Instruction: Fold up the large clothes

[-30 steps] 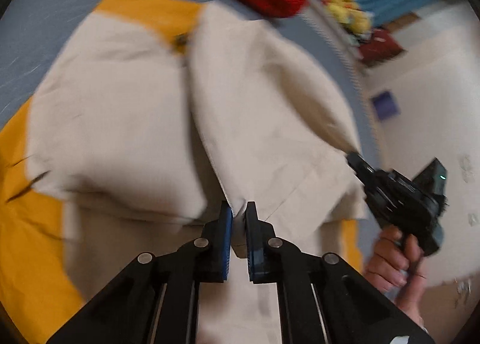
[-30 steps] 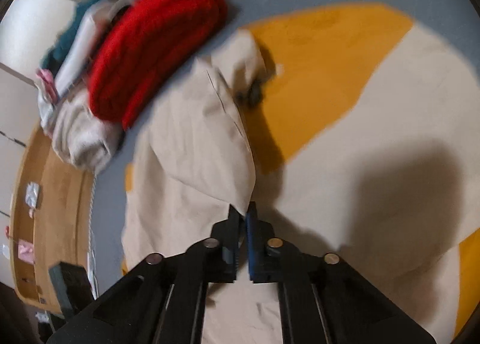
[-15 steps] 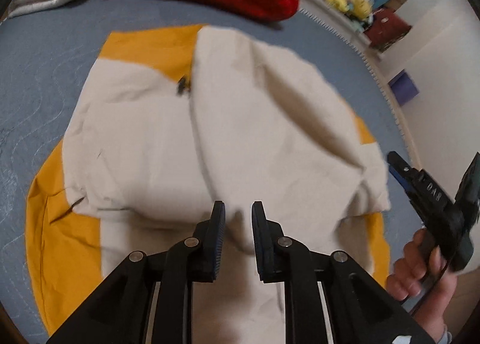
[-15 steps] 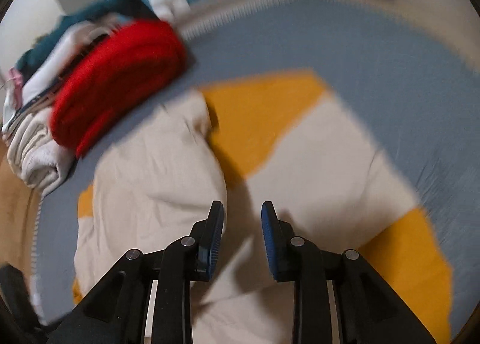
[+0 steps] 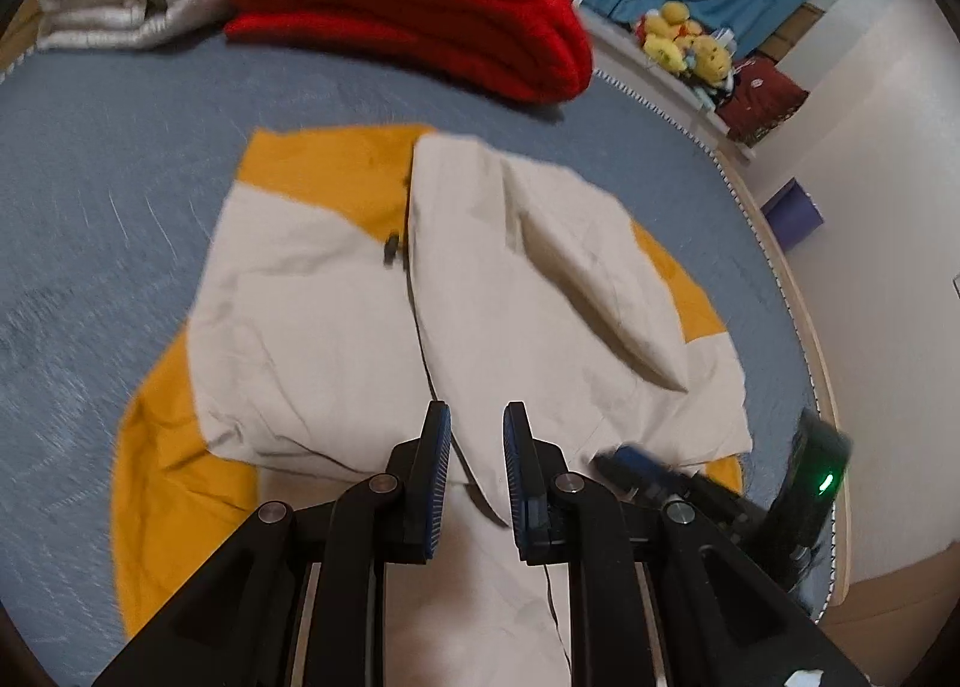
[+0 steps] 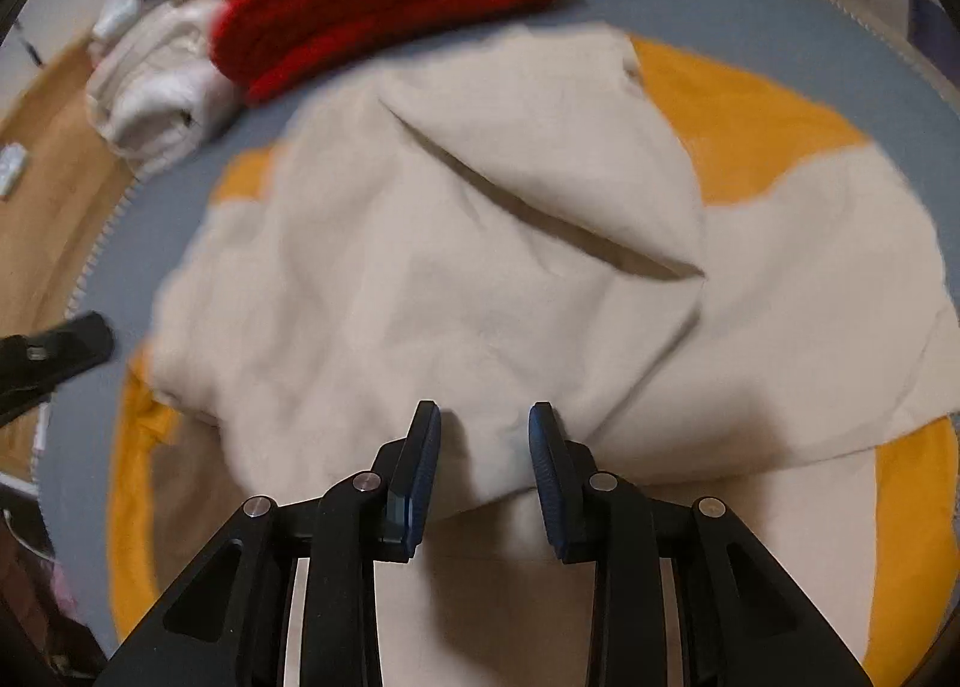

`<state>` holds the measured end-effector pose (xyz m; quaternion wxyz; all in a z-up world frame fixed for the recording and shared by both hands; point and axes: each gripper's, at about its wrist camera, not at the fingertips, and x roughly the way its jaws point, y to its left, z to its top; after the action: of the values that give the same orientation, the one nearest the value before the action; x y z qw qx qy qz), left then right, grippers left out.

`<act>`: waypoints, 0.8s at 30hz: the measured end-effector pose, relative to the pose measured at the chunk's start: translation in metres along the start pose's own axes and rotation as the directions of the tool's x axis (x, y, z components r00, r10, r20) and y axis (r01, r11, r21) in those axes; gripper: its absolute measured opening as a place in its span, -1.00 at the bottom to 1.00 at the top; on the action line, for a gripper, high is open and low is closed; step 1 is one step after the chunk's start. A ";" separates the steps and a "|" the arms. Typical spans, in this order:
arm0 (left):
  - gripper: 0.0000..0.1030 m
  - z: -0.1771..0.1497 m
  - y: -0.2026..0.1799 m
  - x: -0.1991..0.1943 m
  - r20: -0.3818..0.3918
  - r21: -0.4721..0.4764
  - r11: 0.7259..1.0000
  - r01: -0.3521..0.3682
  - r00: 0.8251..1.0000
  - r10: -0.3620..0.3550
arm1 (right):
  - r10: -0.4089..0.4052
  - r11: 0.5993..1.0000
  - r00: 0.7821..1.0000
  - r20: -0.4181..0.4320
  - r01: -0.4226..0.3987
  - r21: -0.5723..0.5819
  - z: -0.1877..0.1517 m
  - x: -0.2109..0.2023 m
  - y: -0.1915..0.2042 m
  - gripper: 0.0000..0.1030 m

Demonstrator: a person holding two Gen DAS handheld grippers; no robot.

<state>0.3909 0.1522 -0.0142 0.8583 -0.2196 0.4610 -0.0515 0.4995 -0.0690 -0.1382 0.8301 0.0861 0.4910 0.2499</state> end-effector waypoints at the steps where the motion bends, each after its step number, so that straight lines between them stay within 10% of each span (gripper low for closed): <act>1: -0.70 0.001 -0.003 -0.009 0.020 0.017 1.000 -0.002 1.000 0.002 | 0.012 0.999 1.000 -0.015 -0.012 -0.049 -0.004 0.000 0.009 -0.37; 5: -0.70 -0.001 -0.006 -0.048 0.093 0.061 0.998 -0.016 0.996 0.011 | -0.186 0.967 0.974 -0.129 0.158 -0.199 -0.026 0.012 0.018 -0.33; 11: -0.69 -0.031 0.007 -0.125 0.178 0.103 0.995 -0.017 0.984 -0.002 | -0.136 0.989 0.975 0.177 0.143 -0.025 -0.015 -0.151 0.012 -0.33; 18: -0.70 -0.100 0.047 -0.215 0.175 0.027 0.999 0.018 0.984 -0.022 | -0.220 0.971 0.905 0.364 0.238 -0.004 -0.109 -0.333 -0.018 -0.33; 24: -0.70 -0.195 0.087 -0.235 0.149 -0.024 0.998 -0.058 0.987 0.060 | -0.274 0.961 0.899 0.343 0.266 0.071 -0.199 -0.396 -0.066 -0.33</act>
<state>0.0885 0.2340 0.0361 0.8894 -0.2173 0.4022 -0.0051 0.1952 -0.3437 0.0422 0.9295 0.0698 0.3457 0.1078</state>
